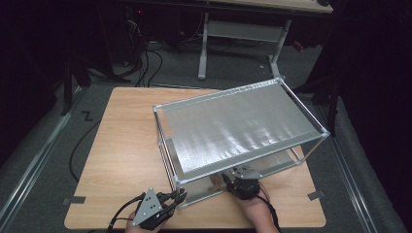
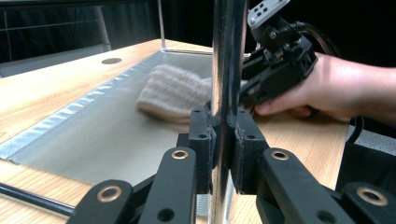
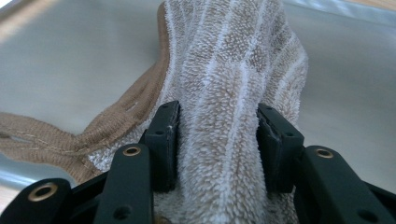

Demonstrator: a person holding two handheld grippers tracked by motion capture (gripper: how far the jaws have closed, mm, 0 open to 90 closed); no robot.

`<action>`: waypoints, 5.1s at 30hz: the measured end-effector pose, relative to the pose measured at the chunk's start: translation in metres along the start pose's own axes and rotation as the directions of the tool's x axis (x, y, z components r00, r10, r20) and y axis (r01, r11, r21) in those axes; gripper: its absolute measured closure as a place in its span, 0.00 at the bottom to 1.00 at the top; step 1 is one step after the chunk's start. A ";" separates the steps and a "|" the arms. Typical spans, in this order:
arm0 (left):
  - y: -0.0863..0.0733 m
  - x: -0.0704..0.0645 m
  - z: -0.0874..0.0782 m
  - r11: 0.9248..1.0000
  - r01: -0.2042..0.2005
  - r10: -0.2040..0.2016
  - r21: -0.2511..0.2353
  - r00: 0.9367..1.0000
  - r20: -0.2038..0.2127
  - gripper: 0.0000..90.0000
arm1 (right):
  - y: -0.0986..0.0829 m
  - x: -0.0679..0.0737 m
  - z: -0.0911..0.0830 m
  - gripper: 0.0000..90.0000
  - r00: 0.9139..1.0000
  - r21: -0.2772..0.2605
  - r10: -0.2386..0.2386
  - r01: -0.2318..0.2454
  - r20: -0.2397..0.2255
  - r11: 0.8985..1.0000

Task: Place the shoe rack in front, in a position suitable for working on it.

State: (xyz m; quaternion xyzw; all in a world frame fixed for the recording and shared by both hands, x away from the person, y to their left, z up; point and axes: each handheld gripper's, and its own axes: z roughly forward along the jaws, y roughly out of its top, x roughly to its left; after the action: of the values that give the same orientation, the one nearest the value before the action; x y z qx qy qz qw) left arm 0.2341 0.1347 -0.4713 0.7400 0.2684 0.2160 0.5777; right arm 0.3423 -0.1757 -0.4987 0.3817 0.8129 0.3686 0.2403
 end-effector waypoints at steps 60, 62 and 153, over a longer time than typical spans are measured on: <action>-0.002 0.001 -0.013 1.000 0.016 -0.016 0.005 1.000 -0.006 0.89 | -0.056 -0.132 -0.051 0.63 0.918 -0.018 0.212 -0.219 0.336 0.976; -0.002 0.000 -0.013 1.000 0.016 -0.016 0.005 1.000 -0.006 0.89 | -0.055 -0.130 -0.050 0.63 0.921 -0.013 0.205 -0.213 0.330 0.977; 0.004 -0.001 0.000 0.999 0.044 -0.044 0.006 0.999 0.018 0.89 | -0.007 0.012 -0.017 0.60 0.998 0.045 -0.053 0.054 -0.021 0.998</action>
State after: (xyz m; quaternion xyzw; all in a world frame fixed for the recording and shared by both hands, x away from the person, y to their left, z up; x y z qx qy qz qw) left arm 0.2333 0.1333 -0.4673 0.7374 0.2800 0.1956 0.5828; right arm 0.3210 -0.1761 -0.4948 0.3614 0.8333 0.3472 0.2334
